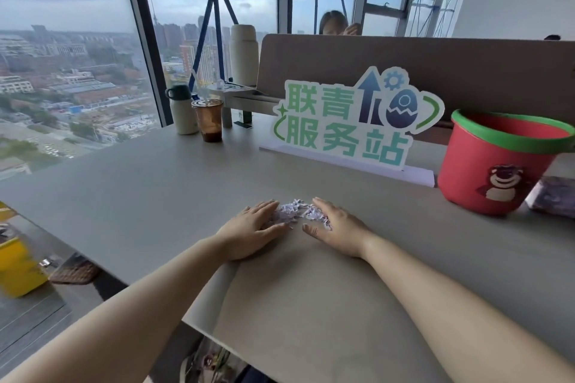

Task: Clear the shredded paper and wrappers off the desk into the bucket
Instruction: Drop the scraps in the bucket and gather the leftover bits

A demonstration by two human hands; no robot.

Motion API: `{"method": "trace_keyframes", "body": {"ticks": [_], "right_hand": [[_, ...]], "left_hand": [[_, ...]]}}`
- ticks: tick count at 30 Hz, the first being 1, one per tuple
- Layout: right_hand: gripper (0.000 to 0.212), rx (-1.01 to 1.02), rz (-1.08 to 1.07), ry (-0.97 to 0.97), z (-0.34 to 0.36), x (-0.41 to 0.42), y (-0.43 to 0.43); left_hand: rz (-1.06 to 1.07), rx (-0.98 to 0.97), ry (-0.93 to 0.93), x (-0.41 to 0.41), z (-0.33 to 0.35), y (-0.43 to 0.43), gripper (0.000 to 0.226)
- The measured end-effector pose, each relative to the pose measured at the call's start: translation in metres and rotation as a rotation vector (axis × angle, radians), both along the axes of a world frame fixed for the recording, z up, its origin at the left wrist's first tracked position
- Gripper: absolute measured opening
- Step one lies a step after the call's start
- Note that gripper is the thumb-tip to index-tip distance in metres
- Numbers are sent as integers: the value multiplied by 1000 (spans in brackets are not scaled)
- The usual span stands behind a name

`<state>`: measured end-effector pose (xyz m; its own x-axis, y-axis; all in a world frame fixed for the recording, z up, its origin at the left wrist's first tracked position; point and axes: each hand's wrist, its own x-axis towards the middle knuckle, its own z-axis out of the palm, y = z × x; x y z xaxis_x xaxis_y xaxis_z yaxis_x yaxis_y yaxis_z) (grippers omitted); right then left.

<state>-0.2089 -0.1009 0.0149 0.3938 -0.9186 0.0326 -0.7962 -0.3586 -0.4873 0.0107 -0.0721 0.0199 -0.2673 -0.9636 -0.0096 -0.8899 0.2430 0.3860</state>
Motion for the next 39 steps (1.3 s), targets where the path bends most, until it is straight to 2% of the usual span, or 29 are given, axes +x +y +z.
{"method": "trace_keyframes", "body": {"ticks": [2, 3, 7, 10, 15, 24, 31, 39], "right_hand": [[78, -15, 2, 69, -1, 0, 0], [77, -26, -4, 91, -1, 2, -1], [74, -82, -50, 144, -2, 11, -13], [72, -146, -79, 175, -4, 14, -26], [62, -183, -68, 123, -7, 17, -44], [35, -193, -23, -27, -8, 22, -54], [23, -230, -31, -31, -5, 24, -46], [21, -194, -45, -40, 1, 22, -37]], "left_hand": [[-35, -11, -139, 8, -5, 6, 103], [-39, -23, -184, 9, -7, 7, 106], [14, -43, -211, -1, -14, -9, 83], [36, -76, -191, -9, -14, -26, 80], [62, -225, -109, -15, -14, -45, 63], [-5, -321, 2, -12, -18, -60, 42], [-13, -324, 55, -15, -16, -55, 32], [4, -263, 92, -29, -9, -46, 27]]}}
